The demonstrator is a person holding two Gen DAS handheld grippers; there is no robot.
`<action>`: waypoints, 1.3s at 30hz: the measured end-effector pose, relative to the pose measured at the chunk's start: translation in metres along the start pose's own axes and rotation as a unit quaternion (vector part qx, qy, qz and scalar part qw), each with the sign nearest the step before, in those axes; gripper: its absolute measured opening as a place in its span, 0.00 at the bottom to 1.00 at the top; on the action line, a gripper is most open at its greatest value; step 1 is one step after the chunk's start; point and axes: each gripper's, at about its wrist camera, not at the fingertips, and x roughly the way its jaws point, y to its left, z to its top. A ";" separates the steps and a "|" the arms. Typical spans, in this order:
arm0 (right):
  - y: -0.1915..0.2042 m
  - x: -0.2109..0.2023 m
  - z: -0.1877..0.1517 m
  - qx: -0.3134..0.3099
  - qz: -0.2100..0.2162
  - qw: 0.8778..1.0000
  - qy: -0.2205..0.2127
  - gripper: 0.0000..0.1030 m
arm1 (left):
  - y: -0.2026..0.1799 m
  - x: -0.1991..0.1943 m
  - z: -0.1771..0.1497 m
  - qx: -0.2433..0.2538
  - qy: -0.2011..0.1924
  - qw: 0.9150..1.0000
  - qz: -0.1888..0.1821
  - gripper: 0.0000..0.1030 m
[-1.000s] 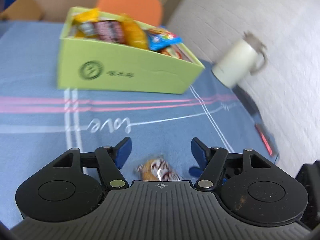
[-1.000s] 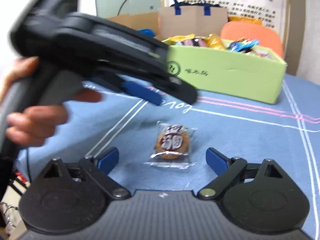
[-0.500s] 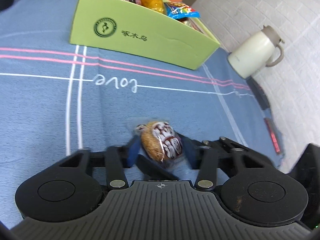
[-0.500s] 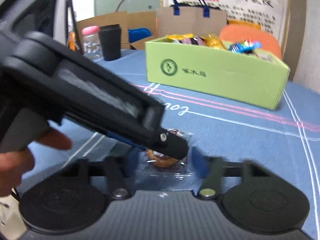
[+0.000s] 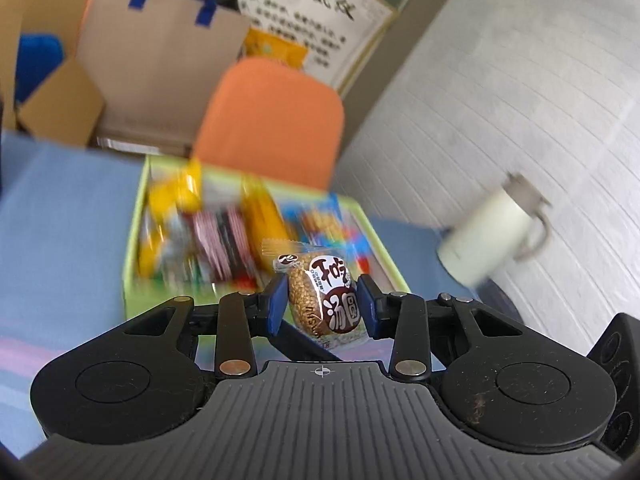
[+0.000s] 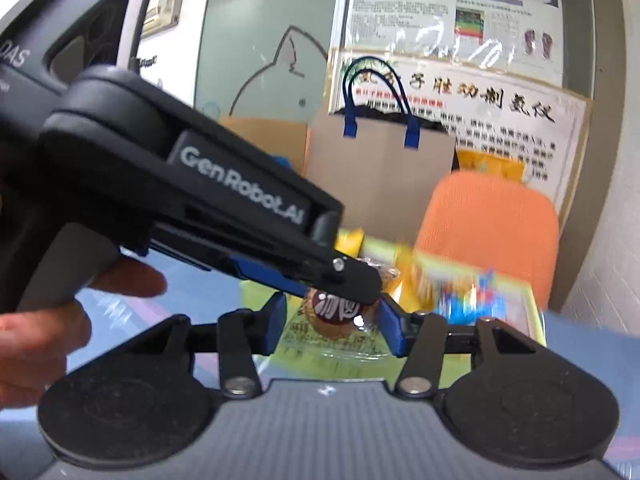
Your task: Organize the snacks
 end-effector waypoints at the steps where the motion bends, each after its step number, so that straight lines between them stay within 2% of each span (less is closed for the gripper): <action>1: -0.006 0.015 0.006 0.005 0.010 1.000 0.004 0.55 | 0.005 0.007 0.010 -0.005 0.000 1.000 0.012 0.15; 4: -0.020 0.058 0.015 0.019 0.032 0.999 0.024 0.59 | 0.023 0.030 0.034 -0.008 0.003 0.999 0.038 0.19; 5: -0.024 0.069 0.016 0.025 0.033 0.998 0.037 0.62 | 0.032 0.037 0.039 -0.015 0.008 0.999 0.046 0.25; 6: -0.026 0.072 0.014 0.031 0.032 0.998 0.039 0.64 | 0.040 0.042 0.042 -0.020 0.013 0.998 0.051 0.35; 9: -0.039 0.044 0.009 0.059 0.031 0.998 0.004 0.69 | 0.053 0.028 0.041 -0.022 -0.009 0.998 0.056 0.52; 10: -0.043 0.030 0.005 0.070 0.029 0.997 -0.008 0.76 | 0.053 0.020 0.037 -0.019 -0.020 0.998 0.053 0.54; 11: -0.046 0.017 0.001 0.077 0.024 0.997 -0.018 0.89 | 0.053 0.013 0.031 -0.018 -0.028 0.998 0.050 0.56; 12: -0.046 0.006 -0.005 0.081 0.016 0.996 -0.029 0.92 | 0.052 0.008 0.025 -0.015 -0.032 0.998 0.045 0.56; 17: -0.037 -0.032 -0.029 0.075 -0.013 0.997 -0.024 0.92 | 0.040 -0.007 -0.012 0.005 -0.026 0.999 0.046 0.58; 19: -0.035 -0.042 -0.039 0.079 -0.024 0.996 -0.012 0.93 | 0.031 -0.013 -0.029 0.018 -0.024 0.998 0.059 0.59; 20: -0.034 -0.048 -0.045 0.084 -0.027 0.996 -0.006 0.99 | 0.026 -0.017 -0.037 0.026 -0.026 0.997 0.067 0.61; 25: -0.030 -0.080 -0.079 0.112 -0.058 0.992 0.022 0.99 | 0.006 -0.027 -0.075 0.045 -0.026 0.993 0.102 0.66; 28: -0.030 -0.097 -0.099 0.144 -0.088 0.985 0.039 0.99 | -0.002 -0.031 -0.095 0.043 -0.028 0.991 0.126 0.68; 34: -0.024 -0.131 -0.125 0.192 -0.165 0.967 0.025 0.99 | -0.021 -0.044 -0.127 0.038 -0.047 0.986 0.156 0.75; 35: -0.024 -0.134 -0.128 0.205 -0.176 0.962 0.026 0.99 | -0.024 -0.047 -0.132 0.039 -0.053 0.984 0.167 0.79; 39: -0.022 -0.150 -0.139 0.240 -0.181 0.953 0.036 0.99 | -0.040 -0.060 -0.159 0.055 -0.063 0.979 0.188 0.81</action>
